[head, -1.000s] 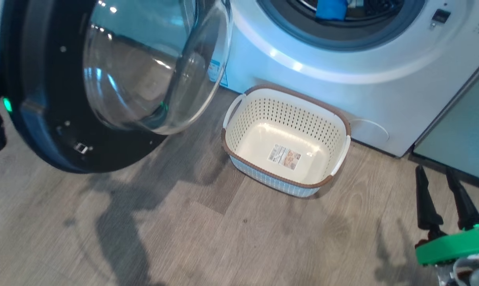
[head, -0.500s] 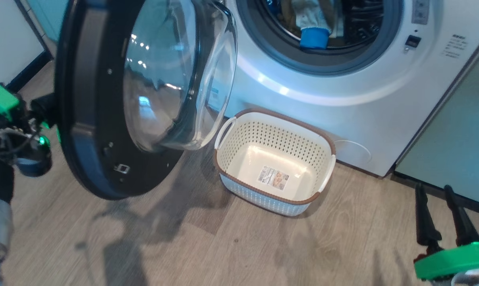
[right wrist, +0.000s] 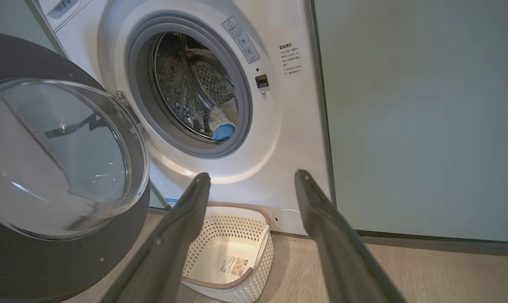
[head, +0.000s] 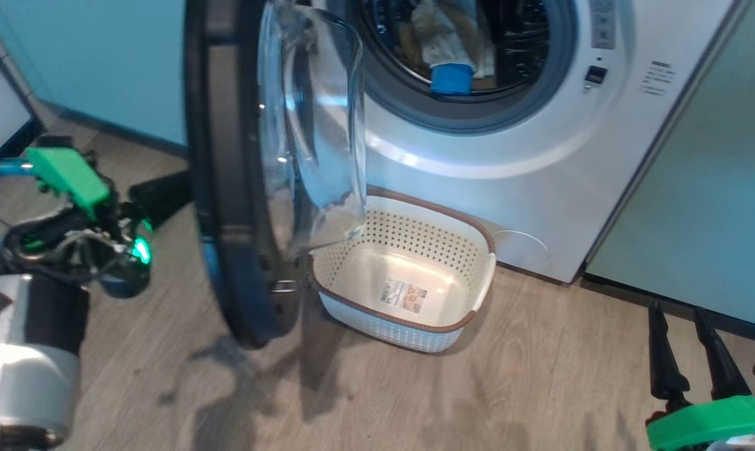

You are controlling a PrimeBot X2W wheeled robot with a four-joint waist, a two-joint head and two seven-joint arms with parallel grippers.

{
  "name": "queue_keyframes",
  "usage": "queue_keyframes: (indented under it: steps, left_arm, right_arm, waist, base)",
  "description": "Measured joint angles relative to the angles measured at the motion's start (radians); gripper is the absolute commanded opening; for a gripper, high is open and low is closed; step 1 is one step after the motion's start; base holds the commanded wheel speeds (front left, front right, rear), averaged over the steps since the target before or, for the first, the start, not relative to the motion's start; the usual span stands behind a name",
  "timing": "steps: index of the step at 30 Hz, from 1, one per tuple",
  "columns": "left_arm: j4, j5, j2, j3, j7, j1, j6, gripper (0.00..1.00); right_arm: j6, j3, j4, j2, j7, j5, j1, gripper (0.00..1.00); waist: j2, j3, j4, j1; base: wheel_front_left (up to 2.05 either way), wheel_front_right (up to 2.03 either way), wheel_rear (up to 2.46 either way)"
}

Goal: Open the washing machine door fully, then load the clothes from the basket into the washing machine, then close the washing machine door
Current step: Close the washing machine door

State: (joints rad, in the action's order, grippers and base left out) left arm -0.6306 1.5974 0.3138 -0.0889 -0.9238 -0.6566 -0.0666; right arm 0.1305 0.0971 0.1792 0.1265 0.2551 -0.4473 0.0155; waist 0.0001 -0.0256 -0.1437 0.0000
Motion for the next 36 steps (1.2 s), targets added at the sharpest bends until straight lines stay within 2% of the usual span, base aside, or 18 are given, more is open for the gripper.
queue_keyframes:
  steps: [7, 14, 24, 36]
  left_arm:
    - [0.106, -0.001, -0.049, 0.014, 0.025, 0.067, 0.017, 0.0]
    - [0.128, -0.014, -0.067, 0.002, 0.089, 0.101, 0.016, 0.0]
    - [0.131, -0.022, -0.075, -0.022, 0.125, 0.104, -0.01, 0.0]
    - [0.117, -0.021, -0.1, -0.041, 0.16, 0.104, -0.032, 0.0]
  right_arm:
    - [0.0, -0.004, 0.002, -0.002, 0.0, 0.0, 0.0, 1.0]
    - [0.0, -0.002, 0.002, -0.002, 0.0, 0.0, 0.0, 1.0]
    - [0.0, 0.003, 0.002, 0.0, 0.0, 0.0, 0.0, 1.0]
    - [0.0, 0.018, 0.002, 0.002, 0.0, 0.0, -0.002, 1.0]
  waist:
    - [0.0, 0.007, 0.058, 0.0]
    - [0.0, 0.007, 0.124, 0.0]
    - [0.0, -0.005, 0.263, 0.0]
    - [0.0, -0.017, 0.378, 0.0]
  base:
    - [0.0, 0.0, 0.0]
    - [0.0, 0.0, 0.0]
    - [0.0, 0.0, 0.0]
    - [0.0, 0.0, 0.0]
